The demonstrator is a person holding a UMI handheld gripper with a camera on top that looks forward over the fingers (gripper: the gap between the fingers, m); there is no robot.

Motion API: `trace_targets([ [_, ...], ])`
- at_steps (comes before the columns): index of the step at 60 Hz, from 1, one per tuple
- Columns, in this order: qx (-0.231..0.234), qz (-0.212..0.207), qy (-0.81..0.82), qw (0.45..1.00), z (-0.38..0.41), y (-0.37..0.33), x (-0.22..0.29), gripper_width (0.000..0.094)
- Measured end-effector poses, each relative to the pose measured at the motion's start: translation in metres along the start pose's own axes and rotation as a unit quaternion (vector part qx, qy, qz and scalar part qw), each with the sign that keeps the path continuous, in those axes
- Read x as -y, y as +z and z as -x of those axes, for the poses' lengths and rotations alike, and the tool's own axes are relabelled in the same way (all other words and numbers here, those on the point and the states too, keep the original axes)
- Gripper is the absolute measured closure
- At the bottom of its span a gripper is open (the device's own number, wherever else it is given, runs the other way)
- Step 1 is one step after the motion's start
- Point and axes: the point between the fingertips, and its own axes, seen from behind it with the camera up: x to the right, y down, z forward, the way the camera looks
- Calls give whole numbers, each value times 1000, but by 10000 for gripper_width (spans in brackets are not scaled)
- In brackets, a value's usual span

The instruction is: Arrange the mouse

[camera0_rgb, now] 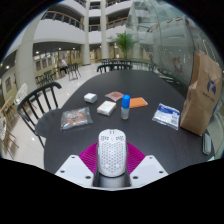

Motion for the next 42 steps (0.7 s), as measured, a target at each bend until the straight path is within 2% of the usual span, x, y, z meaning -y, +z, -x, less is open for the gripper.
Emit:
trace_targets([
  [5,26,-74,-2,997,-1,-61,40,579],
  [7,15,-102,3,995,-14,-93,52,580],
  [14,-25,-155,-1,988,-78,-199,72,582],
  [17,-58,-148,0,987,-115,-228,61,584],
  [21,-108,-130,10,986,-172,-249,19,585],
  [26,-156,-78,30,984,-226,-253,-34,584],
  [34,-161,-6,67,985,-262,-224,-114,583],
  [42,-154,33,55,986,-275,-203,-148,562],
])
